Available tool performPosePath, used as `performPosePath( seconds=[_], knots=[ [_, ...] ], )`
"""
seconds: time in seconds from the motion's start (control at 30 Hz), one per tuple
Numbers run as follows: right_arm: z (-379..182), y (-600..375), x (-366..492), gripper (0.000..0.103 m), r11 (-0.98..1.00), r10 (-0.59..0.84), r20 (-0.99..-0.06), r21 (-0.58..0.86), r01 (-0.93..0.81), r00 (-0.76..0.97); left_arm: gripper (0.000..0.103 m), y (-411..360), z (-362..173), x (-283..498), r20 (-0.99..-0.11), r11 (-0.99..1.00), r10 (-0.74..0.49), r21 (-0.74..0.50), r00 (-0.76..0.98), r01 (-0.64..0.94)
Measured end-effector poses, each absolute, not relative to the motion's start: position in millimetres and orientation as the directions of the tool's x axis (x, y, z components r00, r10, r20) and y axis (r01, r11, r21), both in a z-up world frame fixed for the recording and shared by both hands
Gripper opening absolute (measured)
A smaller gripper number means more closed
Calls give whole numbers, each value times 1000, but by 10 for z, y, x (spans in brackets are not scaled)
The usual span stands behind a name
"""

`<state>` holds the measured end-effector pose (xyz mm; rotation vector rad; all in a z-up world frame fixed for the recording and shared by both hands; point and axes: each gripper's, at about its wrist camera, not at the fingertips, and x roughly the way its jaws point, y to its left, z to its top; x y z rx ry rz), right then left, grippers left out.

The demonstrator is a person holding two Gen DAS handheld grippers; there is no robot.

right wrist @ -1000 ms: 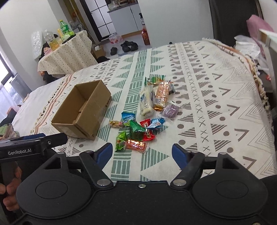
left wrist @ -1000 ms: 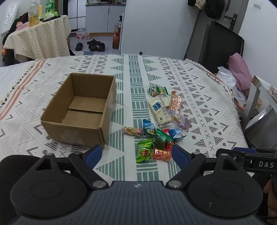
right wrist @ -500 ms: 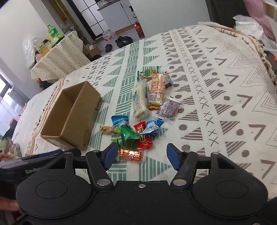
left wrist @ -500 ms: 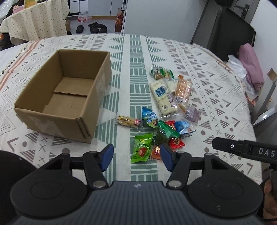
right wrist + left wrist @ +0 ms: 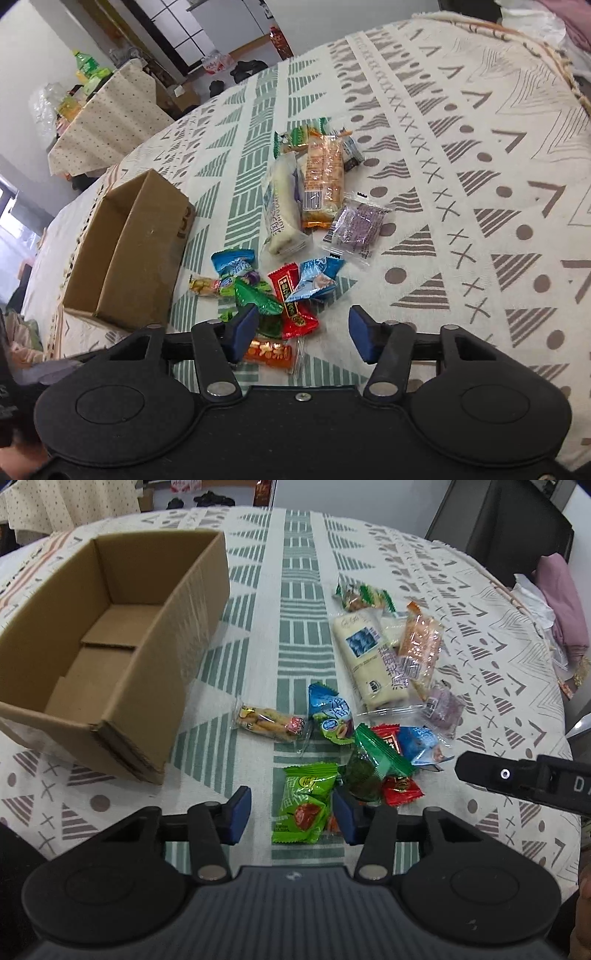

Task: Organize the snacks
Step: 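Grasp green snack packet with left gripper while right gripper grasps blue packet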

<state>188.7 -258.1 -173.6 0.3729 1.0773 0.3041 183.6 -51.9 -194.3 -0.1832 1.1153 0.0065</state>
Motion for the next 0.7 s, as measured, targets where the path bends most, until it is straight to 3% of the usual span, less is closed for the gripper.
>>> performPosePath(
  seconds=[0.27,0.4,0.53,0.63,0.7],
  knots=[
    [-1924,-2463,2122,51,919,374,-829,392,-45,417,44,-577,-2168,1967,-912,984,-88,-142,400,-107],
    [-1993,-2388,2224,51,930,349,-839,363,-47,418,32,-576,-2252,2041,-923,980,-98,-154,373,-123],
    [-2086,-2320,2315,51,936,337,-852,348,-48,401,30,-577,-2277,2066,-924,979,-90,-151,371,-138],
    [-2129,-2276,2337,47,940,333,-860,337,-60,387,28,-586,-2271,2070,-923,979,-83,-147,376,-145],
    [-2177,-2261,2353,37,942,328,-867,331,-60,375,27,-588,-2256,2074,-922,978,-80,-146,380,-150]
  ],
)
